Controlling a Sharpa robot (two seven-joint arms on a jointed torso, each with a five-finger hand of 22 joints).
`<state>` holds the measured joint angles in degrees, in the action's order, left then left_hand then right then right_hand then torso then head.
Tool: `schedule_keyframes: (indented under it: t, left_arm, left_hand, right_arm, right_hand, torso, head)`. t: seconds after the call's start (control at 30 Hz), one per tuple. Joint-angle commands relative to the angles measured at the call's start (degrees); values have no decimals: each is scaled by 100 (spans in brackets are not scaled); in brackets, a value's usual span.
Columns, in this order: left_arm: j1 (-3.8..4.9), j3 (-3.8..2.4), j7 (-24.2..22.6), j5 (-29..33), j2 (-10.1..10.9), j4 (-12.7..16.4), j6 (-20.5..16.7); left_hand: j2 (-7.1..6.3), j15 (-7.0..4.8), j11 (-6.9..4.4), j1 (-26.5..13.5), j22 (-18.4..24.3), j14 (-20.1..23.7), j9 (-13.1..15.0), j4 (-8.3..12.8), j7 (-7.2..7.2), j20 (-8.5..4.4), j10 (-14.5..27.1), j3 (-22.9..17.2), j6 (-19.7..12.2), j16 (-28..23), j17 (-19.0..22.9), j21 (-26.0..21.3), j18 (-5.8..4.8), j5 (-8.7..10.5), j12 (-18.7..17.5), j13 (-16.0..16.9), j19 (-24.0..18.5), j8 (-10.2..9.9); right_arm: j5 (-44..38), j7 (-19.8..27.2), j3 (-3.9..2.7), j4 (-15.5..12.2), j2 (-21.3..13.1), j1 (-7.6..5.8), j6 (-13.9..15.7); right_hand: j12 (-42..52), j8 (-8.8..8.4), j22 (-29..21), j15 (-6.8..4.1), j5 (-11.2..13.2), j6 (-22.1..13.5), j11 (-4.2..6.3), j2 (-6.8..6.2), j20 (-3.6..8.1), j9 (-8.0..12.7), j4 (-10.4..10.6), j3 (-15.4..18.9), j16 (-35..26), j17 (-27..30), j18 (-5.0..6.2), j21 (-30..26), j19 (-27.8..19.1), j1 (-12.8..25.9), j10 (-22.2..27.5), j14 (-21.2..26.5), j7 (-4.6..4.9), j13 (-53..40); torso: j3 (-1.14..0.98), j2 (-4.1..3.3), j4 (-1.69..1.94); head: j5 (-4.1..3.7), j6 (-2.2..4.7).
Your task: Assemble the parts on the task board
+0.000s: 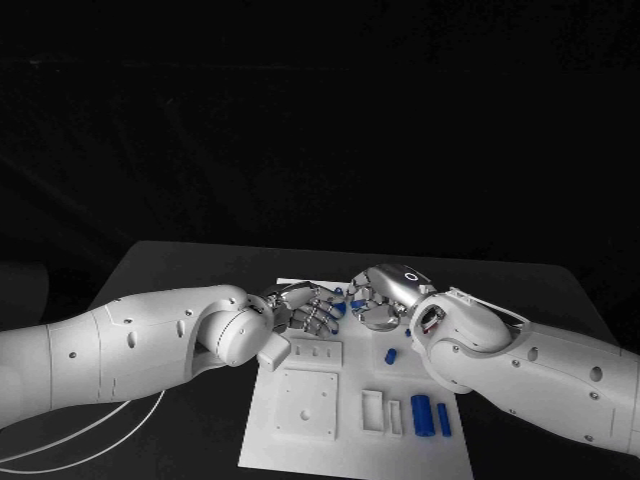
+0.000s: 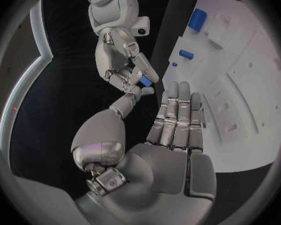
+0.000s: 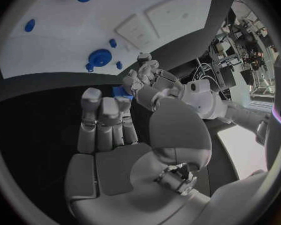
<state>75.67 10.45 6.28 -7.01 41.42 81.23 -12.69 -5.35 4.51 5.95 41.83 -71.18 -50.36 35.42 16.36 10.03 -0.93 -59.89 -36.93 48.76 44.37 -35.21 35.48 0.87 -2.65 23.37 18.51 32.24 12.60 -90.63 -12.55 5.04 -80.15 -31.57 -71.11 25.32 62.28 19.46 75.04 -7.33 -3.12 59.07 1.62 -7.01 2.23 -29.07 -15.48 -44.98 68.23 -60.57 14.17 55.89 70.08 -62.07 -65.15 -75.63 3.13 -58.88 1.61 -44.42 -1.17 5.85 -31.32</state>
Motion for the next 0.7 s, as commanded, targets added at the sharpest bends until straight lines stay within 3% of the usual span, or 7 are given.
schedule_keyframes:
  t: [0.03, 0.07, 0.17, 0.4, 0.7]
  left_arm:
    - [-2, -5, -337, -185, -22, 35, 29]
    - [-3, -5, -371, -213, -27, 40, -2]
    - [-4, -5, -461, -338, -49, 48, -68]
    - [-5, -4, -630, -582, -88, 132, -176]
    - [-5, -4, -609, -624, -98, 169, -148]
  left_hand:
    - [-227, 29, 70, 63, -12, 111, -57, 4, 78, 40, 167, 179, -232, -80, 29, -54, -87, -15, -86, -25, -85, -107]
    - [-352, 47, 104, 159, -13, 142, -78, 3, 49, 57, 247, 260, -323, -107, 42, -72, -87, -17, -120, -33, -126, -140]
    - [-517, 67, 143, 362, -14, 161, -89, -40, -8, 79, 342, 317, -390, -141, 60, -92, -87, -16, -150, -33, -153, -136]
    - [-816, 108, 196, 765, -21, 210, -95, -258, -33, 129, 627, 267, -444, -191, 78, -132, -87, -19, -243, -42, -206, -76]
    - [-878, 115, 173, 1004, -35, 220, -70, -349, 3, 145, 632, 315, -312, -191, 69, -149, -87, -18, -196, 1, -229, 54]
  right_arm:
    - [199, 212, 0, -8, 1, 6, 80]
    - [209, 221, 0, -13, 3, 7, 72]
    - [234, 229, 0, -31, 9, 9, 57]
    - [260, 240, 0, -42, 48, 14, -12]
    - [269, 240, 0, -36, 70, 15, -24]
  right_hand:
    - [-34, 14, 18, -37, 32, 178, 7, 32, -1, 10, 6, 36, -31, 9, 83, 3, 14, 21, -26, 11, 154, 5]
    - [-35, 14, 18, -37, 32, 178, 7, 34, -1, 10, 5, 37, -32, 9, 83, 2, 14, 20, -26, 11, 154, 5]
    - [-36, 13, 18, -37, 32, 178, 7, 36, -1, 11, 3, 39, -32, 9, 83, 2, 13, 21, -26, 11, 154, 6]
    - [-38, 12, 18, -38, 32, 178, 7, 42, 0, 13, -4, 43, -33, 9, 83, 0, 12, 21, -26, 11, 154, 6]
    - [-39, 10, 17, -38, 32, 177, 7, 45, 0, 15, -9, 45, -34, 10, 83, -1, 11, 19, -26, 12, 154, 7]
  torso:
    - [0, -3, -3]
    - [0, -3, -4]
    - [0, -5, -4]
    - [-1, -5, -5]
    - [0, -6, -1]
  head:
    - [9, 14]
    - [10, 17]
    - [12, 20]
    - [11, 12]
    - [1, 9]
